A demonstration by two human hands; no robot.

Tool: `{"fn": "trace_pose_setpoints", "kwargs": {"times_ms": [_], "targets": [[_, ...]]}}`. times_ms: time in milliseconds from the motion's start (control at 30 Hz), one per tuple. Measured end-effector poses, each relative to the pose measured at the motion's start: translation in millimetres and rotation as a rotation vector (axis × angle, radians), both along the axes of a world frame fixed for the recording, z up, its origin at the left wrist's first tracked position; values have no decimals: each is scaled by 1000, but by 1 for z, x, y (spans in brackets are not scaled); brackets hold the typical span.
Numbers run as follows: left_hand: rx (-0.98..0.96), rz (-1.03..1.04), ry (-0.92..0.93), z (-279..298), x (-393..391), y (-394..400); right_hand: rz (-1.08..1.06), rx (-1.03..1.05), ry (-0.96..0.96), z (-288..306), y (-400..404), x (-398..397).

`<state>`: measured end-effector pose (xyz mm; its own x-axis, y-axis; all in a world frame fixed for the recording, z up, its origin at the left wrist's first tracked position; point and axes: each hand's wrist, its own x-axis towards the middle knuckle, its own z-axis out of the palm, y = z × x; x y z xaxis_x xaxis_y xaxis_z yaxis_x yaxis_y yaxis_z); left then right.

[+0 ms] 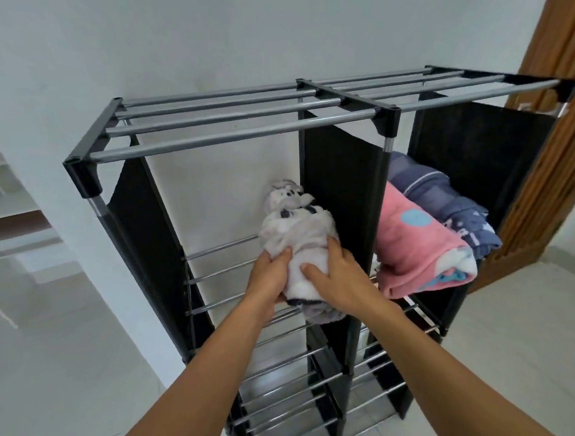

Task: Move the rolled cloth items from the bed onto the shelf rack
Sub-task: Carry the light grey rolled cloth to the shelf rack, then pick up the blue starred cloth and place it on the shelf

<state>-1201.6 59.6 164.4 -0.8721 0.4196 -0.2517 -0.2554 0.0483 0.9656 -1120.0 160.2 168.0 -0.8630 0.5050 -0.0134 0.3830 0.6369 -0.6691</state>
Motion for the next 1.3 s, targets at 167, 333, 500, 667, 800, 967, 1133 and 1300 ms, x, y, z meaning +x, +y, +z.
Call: {"fn": "trace_pose_setpoints", "kwargs": {"times_ms": [167,333,500,667,800,967,1133,1300], "targets": [[72,-51,-135,-2,-4,-6,-47,19,66,0,-7,6],[18,120,57,-1,35,-26,28,37,201,-10,-20,61],[135,112,438,17,125,-23,-164,-81,55,-50,-1,161],[135,-456,392,26,197,44,-556,-250,46,-73,20,302],[-195,-1083,534,-6,297,99,-990,-364,188,-90,5,438],[-122,-1429,100,-25,484,110,-1460,-464,426,-111,-66,606],[-249,-1639,-281,-49,677,94,-1760,-508,567,-126,-154,755],[-395,-1941,-312,-58,849,41,-2065,-414,722,-111,-239,876]]}}
